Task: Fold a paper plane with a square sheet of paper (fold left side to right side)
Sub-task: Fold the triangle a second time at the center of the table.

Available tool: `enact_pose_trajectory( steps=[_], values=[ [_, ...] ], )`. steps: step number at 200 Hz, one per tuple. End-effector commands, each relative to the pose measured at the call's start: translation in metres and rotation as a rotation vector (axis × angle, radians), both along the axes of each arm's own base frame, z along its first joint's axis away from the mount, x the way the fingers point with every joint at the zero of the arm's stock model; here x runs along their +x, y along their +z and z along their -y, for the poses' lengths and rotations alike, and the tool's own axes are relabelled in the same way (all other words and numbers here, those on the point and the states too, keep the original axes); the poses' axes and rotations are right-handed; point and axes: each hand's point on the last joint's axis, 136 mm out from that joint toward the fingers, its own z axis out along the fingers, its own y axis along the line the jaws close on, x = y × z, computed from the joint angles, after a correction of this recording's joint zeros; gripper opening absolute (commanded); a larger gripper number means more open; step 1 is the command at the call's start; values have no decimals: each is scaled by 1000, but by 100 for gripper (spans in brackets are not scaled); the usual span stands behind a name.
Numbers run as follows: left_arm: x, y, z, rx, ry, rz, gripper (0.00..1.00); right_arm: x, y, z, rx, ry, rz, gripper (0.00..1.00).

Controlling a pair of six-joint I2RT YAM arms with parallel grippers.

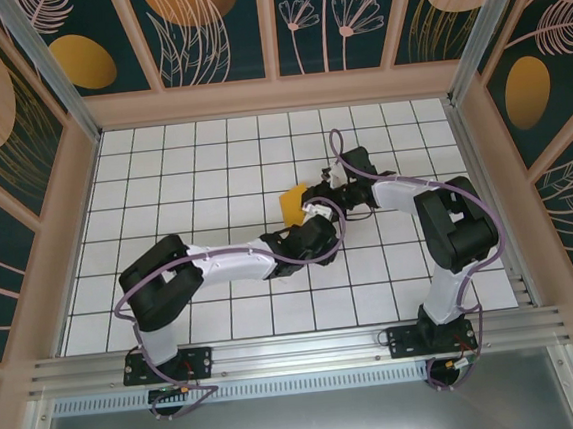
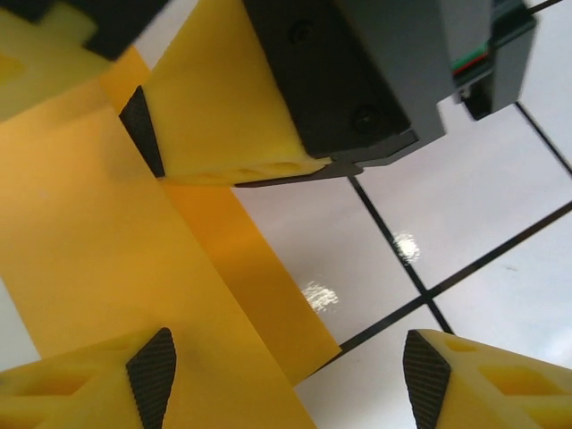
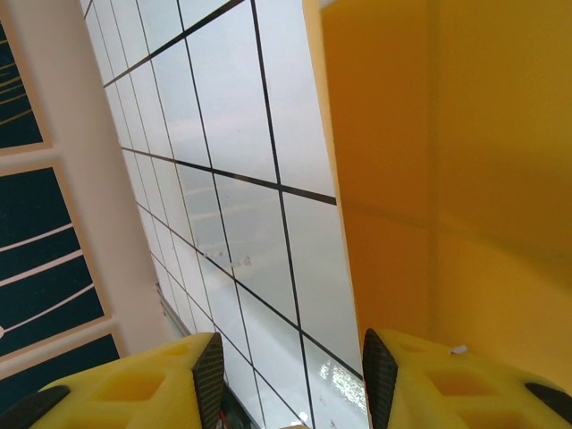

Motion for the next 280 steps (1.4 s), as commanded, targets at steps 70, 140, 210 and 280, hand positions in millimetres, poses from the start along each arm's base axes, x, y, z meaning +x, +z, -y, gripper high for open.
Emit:
enact_pose_trajectory(
  steps=[70,140,210,280],
  values=[
    [0,2,-11,68,21,32,41,4,0,-2,-28,-2,11,49],
    [-2,12,-16,33,30,49,21,4,-6,0,-50,1,5,49],
    [-6,13,-14,11,20,31,6,16,16,2,-45,-12,95,55],
    [-9,18,-5,-63,-24,-21,1,23,67,53,-33,-164,279,73]
  ],
)
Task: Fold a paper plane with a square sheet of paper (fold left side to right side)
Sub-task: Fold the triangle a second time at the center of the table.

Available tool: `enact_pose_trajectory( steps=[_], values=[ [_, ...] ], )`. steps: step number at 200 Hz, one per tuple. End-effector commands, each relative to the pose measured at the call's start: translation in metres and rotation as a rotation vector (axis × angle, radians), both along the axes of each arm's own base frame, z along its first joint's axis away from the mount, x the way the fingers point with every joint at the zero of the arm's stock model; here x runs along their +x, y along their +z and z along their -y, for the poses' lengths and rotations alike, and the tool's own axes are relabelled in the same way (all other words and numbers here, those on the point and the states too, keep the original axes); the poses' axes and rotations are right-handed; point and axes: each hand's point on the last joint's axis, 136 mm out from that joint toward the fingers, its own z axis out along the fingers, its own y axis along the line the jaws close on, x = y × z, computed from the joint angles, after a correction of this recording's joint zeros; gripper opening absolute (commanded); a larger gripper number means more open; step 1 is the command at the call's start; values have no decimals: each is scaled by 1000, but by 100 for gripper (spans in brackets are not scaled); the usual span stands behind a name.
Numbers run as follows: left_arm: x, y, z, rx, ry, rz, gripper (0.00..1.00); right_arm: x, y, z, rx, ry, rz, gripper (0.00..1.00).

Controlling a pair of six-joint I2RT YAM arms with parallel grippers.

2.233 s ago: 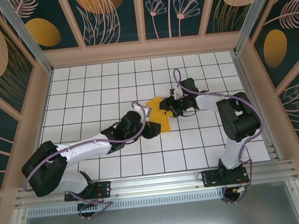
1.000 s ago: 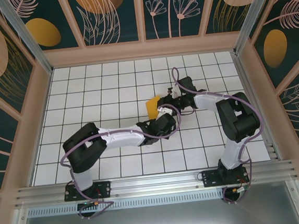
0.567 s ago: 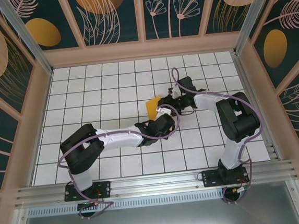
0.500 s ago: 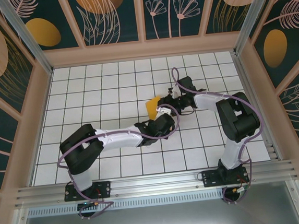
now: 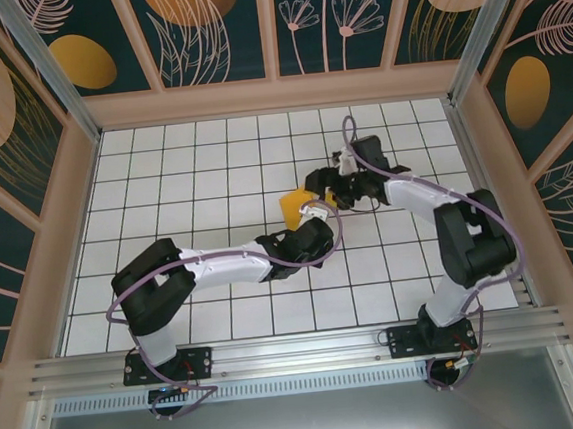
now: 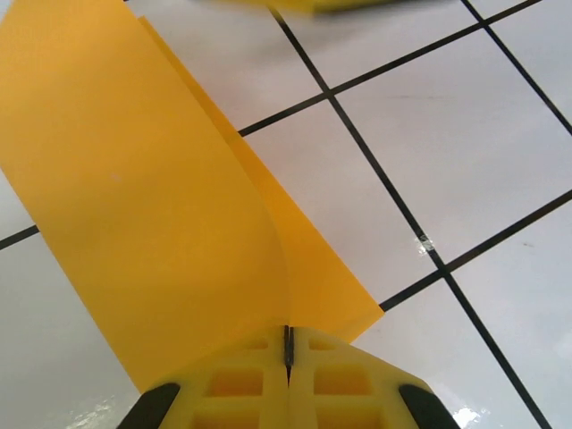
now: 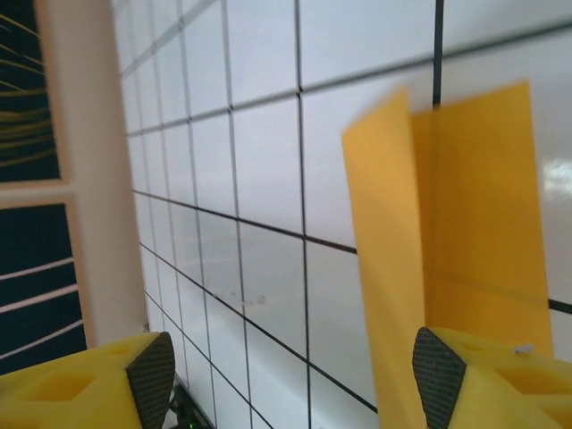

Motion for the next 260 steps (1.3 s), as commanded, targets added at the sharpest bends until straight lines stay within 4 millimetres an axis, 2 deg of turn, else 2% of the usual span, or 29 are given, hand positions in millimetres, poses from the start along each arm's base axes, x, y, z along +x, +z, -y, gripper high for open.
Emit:
enact_pose_trajectory(
  steps=[1,19,39,62,67,72,74,78,90,108,163,219,260],
  values=[
    [-2,13,4,-72,-17,-20,1,-1,18,26,0,-66,82,73],
    [0,15,3,-119,-16,-48,1,-14,7,45,-20,-99,66,65],
    [4,16,-1,-172,-14,-82,1,-34,-11,54,-35,-101,45,48],
    [8,20,1,-231,-20,-108,0,-56,-34,51,-2,-80,-8,26],
    [4,10,-4,-219,-19,-127,0,-60,-39,49,-2,-75,-21,22],
    [5,9,-5,-226,-19,-135,0,-64,-45,47,-6,-70,-31,19],
    [5,17,-5,-245,-21,-127,0,-65,-47,47,-7,-67,-36,18],
    [6,21,-6,-259,-21,-125,0,-67,-50,44,-11,-62,-41,16],
    [7,21,-9,-276,-17,-134,0,-73,-59,38,-24,-47,-59,11],
    [9,22,-12,-287,-14,-141,0,-77,-71,29,-41,-28,-76,7],
    [11,19,-17,-285,-6,-154,0,-71,-94,9,-106,10,-112,6],
    [14,14,-28,-226,-17,-160,0,-84,-127,19,-234,26,-207,5],
    [12,4,-32,-190,-63,-199,1,-89,-135,21,-260,43,-225,5]
  ],
)
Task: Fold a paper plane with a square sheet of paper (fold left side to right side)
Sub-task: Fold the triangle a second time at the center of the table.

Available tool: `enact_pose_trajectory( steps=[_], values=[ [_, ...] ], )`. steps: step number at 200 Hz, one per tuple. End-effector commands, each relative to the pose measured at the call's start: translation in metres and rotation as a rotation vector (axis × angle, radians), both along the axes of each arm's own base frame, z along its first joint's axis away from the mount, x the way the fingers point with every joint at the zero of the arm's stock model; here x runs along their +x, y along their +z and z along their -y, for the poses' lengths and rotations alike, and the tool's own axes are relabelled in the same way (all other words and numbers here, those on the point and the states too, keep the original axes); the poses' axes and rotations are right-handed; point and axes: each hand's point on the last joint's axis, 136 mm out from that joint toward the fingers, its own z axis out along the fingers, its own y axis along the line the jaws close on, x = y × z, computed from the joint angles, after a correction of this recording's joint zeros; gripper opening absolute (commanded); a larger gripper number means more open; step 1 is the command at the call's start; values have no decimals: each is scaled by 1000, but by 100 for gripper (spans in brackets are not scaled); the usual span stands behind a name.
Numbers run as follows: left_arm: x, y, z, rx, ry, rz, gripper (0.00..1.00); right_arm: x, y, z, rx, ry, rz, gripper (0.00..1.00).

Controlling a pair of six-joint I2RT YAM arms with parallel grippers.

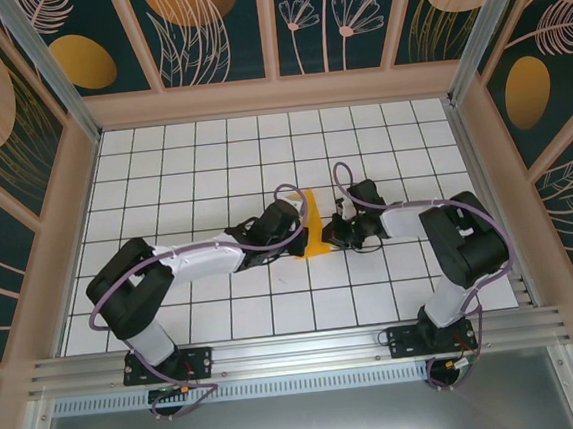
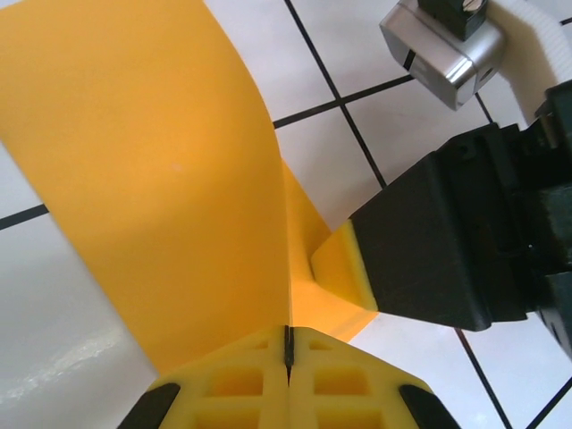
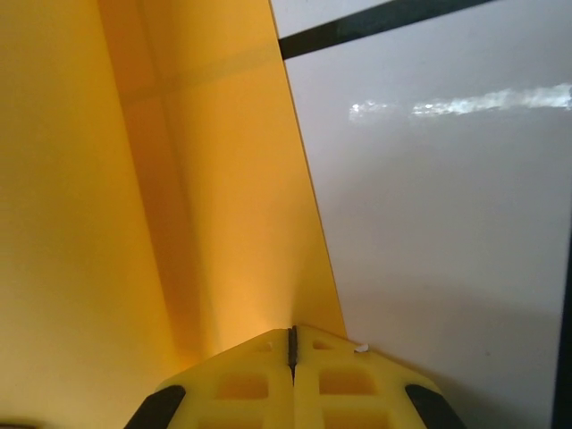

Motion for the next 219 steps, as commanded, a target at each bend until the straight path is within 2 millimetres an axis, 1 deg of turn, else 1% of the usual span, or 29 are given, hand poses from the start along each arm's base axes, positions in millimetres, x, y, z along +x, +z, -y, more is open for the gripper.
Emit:
enact_pose_trajectory(
  steps=[1,20,51,70,73,78,109,193,208,210,212,219],
  values=[
    [-5,-1,-3,24,-58,-16,1,-10,-20,8,-80,14,-47,5],
    [-2,-8,-7,53,-59,-14,1,-10,-19,7,-79,22,-45,5],
    [6,-13,-16,64,-37,-16,0,-11,-19,5,-83,32,-46,5],
    [12,-9,-16,57,-37,-5,0,-12,-20,5,-88,39,-49,5],
    [12,-19,-17,76,-38,-20,0,-12,-20,5,-87,39,-48,5],
    [12,-21,-17,83,-40,-22,0,-12,-21,6,-89,39,-50,5],
    [20,-27,-19,110,-33,-20,0,-15,-23,5,-94,46,-55,5],
    [28,-41,-30,150,-9,-26,0,-16,-24,5,-101,55,-59,5],
    [29,-43,-31,155,-7,-26,0,-17,-25,6,-102,55,-62,5],
    [34,-35,-26,140,-5,-11,0,-17,-25,6,-102,55,-63,5],
    [36,-33,-25,136,-5,-7,0,-17,-25,6,-103,56,-64,5],
    [37,-33,-25,137,-3,-6,0,-17,-25,6,-102,57,-63,5]
  ],
)
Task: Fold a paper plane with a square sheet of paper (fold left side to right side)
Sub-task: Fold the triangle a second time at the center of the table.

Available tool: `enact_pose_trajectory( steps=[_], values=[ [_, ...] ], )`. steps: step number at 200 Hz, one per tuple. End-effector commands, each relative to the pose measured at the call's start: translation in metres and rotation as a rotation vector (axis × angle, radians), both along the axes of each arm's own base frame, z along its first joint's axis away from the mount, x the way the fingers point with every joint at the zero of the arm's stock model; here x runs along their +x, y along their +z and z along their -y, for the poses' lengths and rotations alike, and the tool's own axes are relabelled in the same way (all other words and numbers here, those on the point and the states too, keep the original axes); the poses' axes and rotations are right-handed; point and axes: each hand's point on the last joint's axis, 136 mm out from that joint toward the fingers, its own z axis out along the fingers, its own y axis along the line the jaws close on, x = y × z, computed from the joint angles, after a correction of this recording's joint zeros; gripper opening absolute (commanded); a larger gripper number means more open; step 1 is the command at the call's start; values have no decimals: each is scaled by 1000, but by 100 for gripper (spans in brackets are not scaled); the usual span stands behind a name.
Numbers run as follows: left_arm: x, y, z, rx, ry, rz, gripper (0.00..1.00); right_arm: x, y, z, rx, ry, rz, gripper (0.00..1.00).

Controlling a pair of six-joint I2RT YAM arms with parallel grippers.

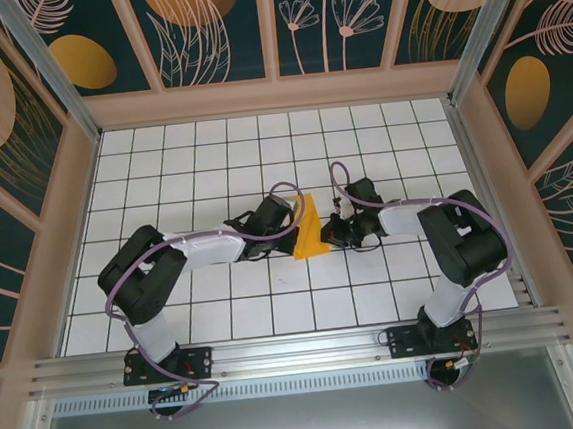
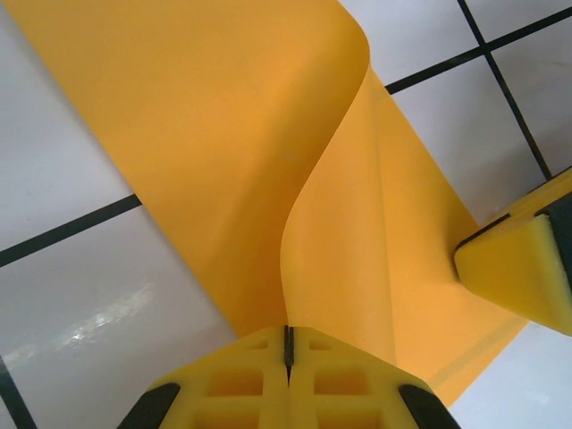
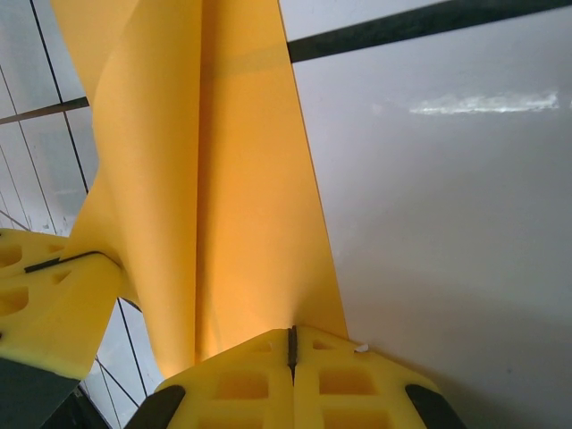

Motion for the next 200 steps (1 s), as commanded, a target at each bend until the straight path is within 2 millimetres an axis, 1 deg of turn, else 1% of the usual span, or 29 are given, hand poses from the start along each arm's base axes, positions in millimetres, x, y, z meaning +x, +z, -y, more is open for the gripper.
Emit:
enact_pose_trajectory(
  steps=[1,18,56,200],
  values=[
    [15,7,4,10,2,36,0,-17,-24,9,-87,18,-71,5],
    [18,9,5,8,0,43,0,-17,-25,9,-89,18,-71,5],
    [22,6,6,23,-1,42,0,-18,-25,9,-89,19,-75,5],
    [18,-10,-1,57,8,17,0,-21,-29,10,-91,23,-88,6]
  ],
)
